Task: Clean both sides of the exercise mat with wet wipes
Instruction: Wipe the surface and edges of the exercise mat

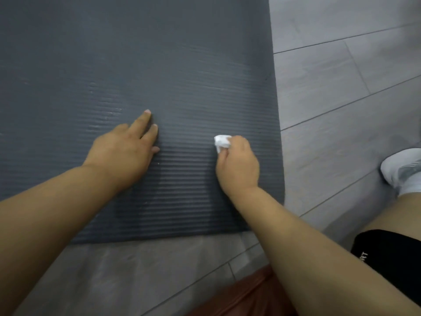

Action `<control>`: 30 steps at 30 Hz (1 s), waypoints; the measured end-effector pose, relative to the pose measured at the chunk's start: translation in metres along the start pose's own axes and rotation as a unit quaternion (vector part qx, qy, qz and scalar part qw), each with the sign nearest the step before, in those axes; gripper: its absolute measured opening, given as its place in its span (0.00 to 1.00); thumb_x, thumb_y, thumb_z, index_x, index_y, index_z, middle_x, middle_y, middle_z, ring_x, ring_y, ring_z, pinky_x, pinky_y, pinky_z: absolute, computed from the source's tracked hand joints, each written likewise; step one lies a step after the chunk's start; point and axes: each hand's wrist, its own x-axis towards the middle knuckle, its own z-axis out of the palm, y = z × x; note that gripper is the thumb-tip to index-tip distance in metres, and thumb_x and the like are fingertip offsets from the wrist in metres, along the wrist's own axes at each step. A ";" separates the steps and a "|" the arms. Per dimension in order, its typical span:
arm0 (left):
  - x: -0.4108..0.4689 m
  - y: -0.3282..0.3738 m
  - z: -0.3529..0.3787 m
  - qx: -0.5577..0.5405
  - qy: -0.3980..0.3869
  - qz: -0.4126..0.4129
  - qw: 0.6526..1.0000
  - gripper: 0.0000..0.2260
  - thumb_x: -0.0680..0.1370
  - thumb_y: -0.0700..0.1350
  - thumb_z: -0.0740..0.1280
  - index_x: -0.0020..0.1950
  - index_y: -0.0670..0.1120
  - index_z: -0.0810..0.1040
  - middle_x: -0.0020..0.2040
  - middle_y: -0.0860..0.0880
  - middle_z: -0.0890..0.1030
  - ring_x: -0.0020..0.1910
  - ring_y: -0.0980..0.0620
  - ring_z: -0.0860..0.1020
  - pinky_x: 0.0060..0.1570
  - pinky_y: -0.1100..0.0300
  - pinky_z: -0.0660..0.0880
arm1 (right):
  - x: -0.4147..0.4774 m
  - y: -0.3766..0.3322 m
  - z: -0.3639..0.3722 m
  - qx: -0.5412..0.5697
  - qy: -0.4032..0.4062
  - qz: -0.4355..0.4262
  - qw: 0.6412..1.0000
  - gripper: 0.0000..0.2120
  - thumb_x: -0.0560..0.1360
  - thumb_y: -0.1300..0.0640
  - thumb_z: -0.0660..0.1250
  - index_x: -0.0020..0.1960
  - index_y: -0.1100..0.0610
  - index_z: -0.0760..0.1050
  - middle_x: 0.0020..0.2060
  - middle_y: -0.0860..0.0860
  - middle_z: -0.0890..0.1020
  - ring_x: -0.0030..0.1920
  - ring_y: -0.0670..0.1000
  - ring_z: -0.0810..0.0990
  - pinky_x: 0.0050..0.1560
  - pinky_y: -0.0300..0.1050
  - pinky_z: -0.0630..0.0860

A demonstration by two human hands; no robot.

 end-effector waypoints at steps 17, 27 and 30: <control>0.017 0.001 -0.005 -0.080 0.026 -0.047 0.995 0.15 0.75 0.47 0.68 0.58 0.40 0.80 0.63 0.40 0.75 0.64 0.33 0.71 0.57 0.38 0.70 | 0.024 -0.007 -0.004 0.022 -0.098 -0.250 0.963 0.14 0.71 0.52 0.57 0.44 0.59 0.77 0.39 0.56 0.81 0.35 0.58 0.80 0.29 0.45 0.75; 0.052 -0.006 -0.016 0.030 0.016 -0.125 0.992 0.26 0.78 0.58 0.54 0.74 0.50 0.62 0.76 0.49 0.57 0.60 0.37 0.73 0.54 0.47 0.72 | 0.136 0.037 -0.015 -0.025 0.022 0.241 0.970 0.14 0.77 0.56 0.57 0.59 0.62 0.69 0.58 0.58 0.76 0.58 0.60 0.75 0.52 0.49 0.70; 0.062 -0.014 -0.007 0.045 0.032 -0.096 0.994 0.25 0.78 0.58 0.55 0.71 0.48 0.68 0.74 0.47 0.65 0.56 0.36 0.73 0.54 0.45 0.74 | 0.127 -0.003 0.004 -0.017 -0.027 0.083 0.996 0.12 0.77 0.55 0.59 0.57 0.60 0.70 0.57 0.57 0.76 0.56 0.60 0.76 0.53 0.50 0.70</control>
